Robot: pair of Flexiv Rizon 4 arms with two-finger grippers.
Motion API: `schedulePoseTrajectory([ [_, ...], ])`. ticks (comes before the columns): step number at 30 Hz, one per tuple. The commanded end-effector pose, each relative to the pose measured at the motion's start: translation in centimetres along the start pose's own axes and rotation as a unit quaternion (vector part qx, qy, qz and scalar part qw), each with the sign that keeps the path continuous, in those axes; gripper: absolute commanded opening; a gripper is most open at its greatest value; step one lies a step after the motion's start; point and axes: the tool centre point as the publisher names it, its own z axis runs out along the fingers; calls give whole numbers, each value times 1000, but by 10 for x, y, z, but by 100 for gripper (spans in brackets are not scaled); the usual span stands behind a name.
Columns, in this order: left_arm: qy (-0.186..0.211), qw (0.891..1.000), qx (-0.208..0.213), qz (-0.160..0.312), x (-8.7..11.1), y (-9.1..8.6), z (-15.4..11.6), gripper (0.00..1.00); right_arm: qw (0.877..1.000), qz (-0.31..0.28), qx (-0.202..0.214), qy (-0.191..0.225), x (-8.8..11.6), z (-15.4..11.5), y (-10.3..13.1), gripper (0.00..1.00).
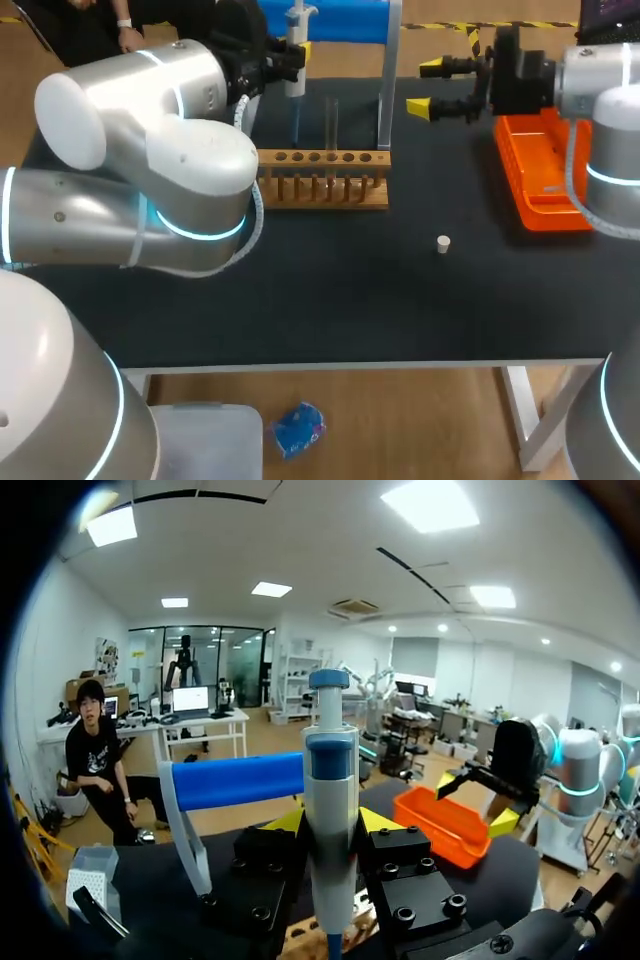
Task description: Invert the test tube, pick up the pipette, mount the tip to pipette, aspirate from beaker and dispense into the tube, eject the tip, return the pipette, and cap with the stopper.
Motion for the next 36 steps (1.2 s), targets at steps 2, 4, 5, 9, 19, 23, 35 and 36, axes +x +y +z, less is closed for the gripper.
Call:
schedulePoseTrajectory([
  [2,1,1000,0,-2,-23,-2,15,0,1000,8,9,6,-26,25,5,100],
  [4,-3,1000,-5,-3,-32,-3,20,0,1000,11,10,6,-34,31,6,100],
  [5,-3,1000,-5,-4,-37,-3,22,0,1000,13,12,5,-38,34,7,100],
  [9,-13,1000,-19,-8,-53,1,32,0,1000,19,18,3,-52,48,10,100],
  [19,-53,998,-38,-19,-85,7,58,0,999,23,26,-4,-74,91,16,100],
  [23,-76,996,-47,-25,-97,10,66,0,999,31,27,-10,-82,106,16,100],
  [35,-126,990,-46,-42,-122,10,76,0,999,38,34,-5,-96,136,18,100],
  [36,-126,990,-46,-42,-123,9,76,0,999,38,34,-5,-96,137,19,100],
])
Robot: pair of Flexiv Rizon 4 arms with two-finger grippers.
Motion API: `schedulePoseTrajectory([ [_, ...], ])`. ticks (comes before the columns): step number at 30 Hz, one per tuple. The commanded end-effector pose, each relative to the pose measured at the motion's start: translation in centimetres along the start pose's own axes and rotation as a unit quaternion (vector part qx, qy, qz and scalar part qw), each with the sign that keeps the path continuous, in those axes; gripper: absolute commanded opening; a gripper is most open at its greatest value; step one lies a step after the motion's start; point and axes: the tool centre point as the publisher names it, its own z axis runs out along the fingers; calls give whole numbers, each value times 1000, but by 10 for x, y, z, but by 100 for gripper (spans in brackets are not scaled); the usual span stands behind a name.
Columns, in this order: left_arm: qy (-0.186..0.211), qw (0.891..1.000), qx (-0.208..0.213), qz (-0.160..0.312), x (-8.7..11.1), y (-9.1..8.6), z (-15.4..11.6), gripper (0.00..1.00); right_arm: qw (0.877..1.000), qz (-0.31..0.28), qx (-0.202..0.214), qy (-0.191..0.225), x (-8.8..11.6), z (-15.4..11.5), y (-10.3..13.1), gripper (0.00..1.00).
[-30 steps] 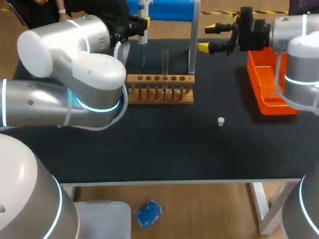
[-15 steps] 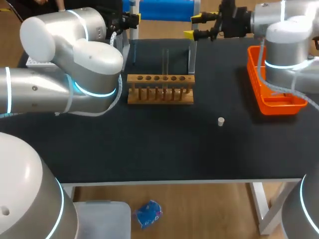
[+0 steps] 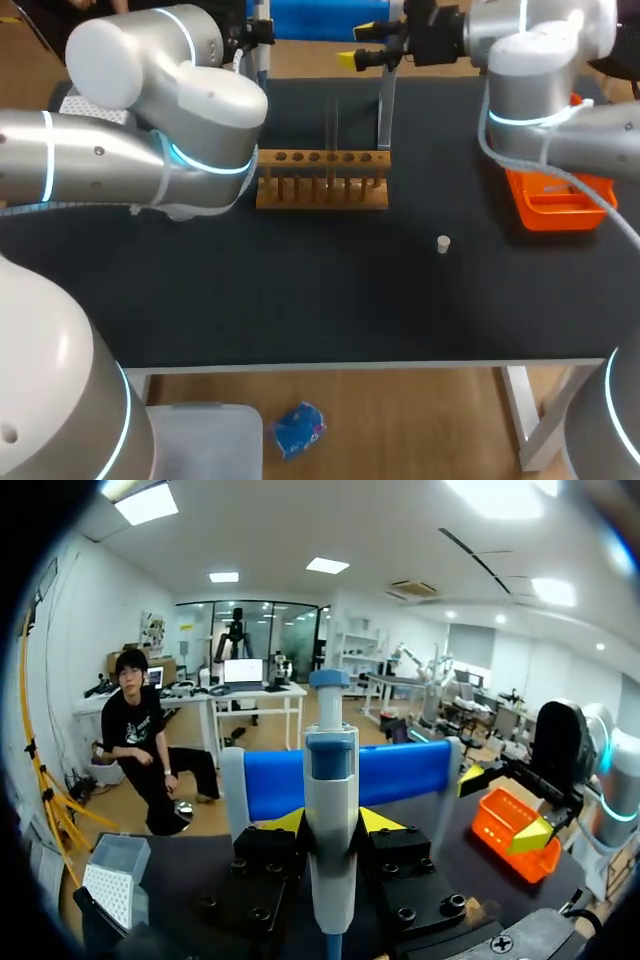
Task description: Invert the test tube, pick up the pipette, mount the tip to pipette, aspirate from beaker and dispense into the tube, eject the tip, return the pipette, and cap with the stopper.
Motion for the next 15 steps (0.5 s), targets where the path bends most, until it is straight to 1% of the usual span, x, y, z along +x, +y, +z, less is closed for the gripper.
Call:
schedulePoseTrajectory([
  [1,-13,1000,-1,2,3,-4,7,0,1000,1,5,2,-7,13,3,100],
  [11,-25,1000,-8,4,0,-8,13,0,1000,6,13,-14,-12,19,5,100],
  [15,-30,999,-10,5,0,-9,14,0,999,11,15,-30,-16,18,4,100],
])
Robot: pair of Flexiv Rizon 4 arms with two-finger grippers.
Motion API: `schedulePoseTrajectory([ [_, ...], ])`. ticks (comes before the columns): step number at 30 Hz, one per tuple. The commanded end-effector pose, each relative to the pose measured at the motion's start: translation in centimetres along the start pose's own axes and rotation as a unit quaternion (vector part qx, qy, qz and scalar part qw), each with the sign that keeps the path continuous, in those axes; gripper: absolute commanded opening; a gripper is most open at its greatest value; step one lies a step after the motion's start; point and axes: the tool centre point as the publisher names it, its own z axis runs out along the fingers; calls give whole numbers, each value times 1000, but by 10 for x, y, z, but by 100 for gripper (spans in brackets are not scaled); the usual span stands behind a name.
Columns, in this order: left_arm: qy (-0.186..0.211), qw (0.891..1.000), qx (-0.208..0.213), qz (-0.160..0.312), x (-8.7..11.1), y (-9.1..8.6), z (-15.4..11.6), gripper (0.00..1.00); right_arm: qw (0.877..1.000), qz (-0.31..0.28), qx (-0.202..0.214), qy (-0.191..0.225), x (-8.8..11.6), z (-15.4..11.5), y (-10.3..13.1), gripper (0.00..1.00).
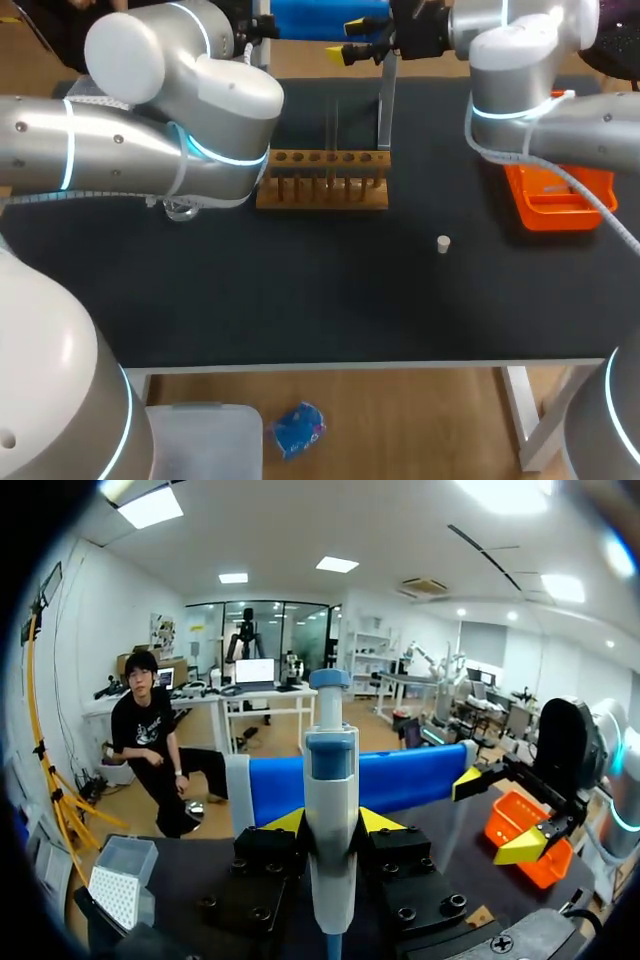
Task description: Invert the test tube, pick up the pipette, mount the tip to pipette, aspirate from beaker and dispense into the tube, eject the tip, return the pipette, and cap with the stopper.
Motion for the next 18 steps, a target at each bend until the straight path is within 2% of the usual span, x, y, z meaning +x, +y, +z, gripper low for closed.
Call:
schedulePoseTrajectory([
  [1,-5,1000,-7,1,2,-4,3,0,1000,2,2,-9,0,2,0,100],
  [9,-24,1000,-14,2,0,-4,7,0,999,8,4,-54,-6,-1,-4,100],
  [18,-49,998,-30,-1,-3,-3,15,0,999,8,4,-54,-6,-1,-4,100],
])
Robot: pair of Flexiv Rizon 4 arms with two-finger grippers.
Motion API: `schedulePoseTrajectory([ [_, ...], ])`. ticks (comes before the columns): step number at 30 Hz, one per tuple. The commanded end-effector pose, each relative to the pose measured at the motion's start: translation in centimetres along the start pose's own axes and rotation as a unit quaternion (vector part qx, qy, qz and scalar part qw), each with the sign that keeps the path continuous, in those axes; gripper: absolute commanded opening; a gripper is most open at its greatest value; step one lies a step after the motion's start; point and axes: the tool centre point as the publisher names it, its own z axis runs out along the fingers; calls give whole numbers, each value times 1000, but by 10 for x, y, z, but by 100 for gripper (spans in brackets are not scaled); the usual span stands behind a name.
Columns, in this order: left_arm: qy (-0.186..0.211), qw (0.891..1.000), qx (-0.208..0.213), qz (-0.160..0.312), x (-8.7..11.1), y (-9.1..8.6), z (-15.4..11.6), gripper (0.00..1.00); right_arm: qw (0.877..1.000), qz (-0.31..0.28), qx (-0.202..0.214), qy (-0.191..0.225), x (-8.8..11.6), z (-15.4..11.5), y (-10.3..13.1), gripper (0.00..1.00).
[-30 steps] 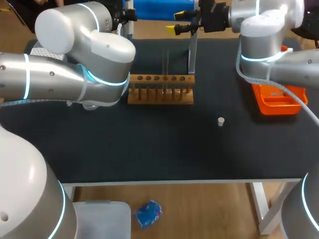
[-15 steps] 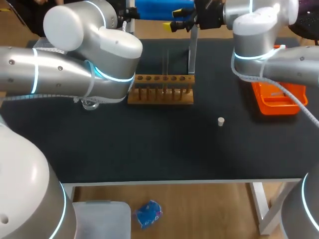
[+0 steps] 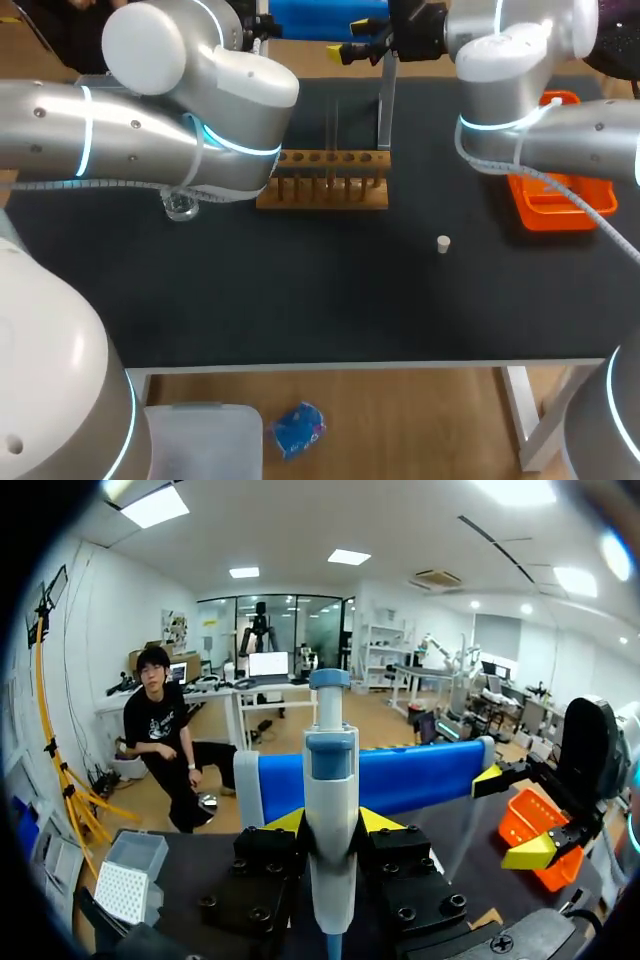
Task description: Invert the test tube, pick up the pipette, mount the tip to pipette, aspirate from beaker and dispense into the tube, eject the tip, return the pipette, and cap with the stopper.
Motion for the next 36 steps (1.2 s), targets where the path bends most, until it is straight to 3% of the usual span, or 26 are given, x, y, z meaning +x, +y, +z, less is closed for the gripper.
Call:
schedulePoseTrajectory([
  [1,-16,1000,-13,-2,3,-5,7,0,1000,0,-1,-1,0,0,-1,100],
  [13,-36,999,-20,-3,-1,-13,15,0,1000,0,-1,-1,0,0,-1,100],
  [20,-49,998,-46,-6,-6,-19,18,0,1000,0,-1,-1,0,0,-1,100],
  [36,-57,996,-75,-5,-8,-17,26,0,1000,0,-1,-1,0,0,-1,100],
])
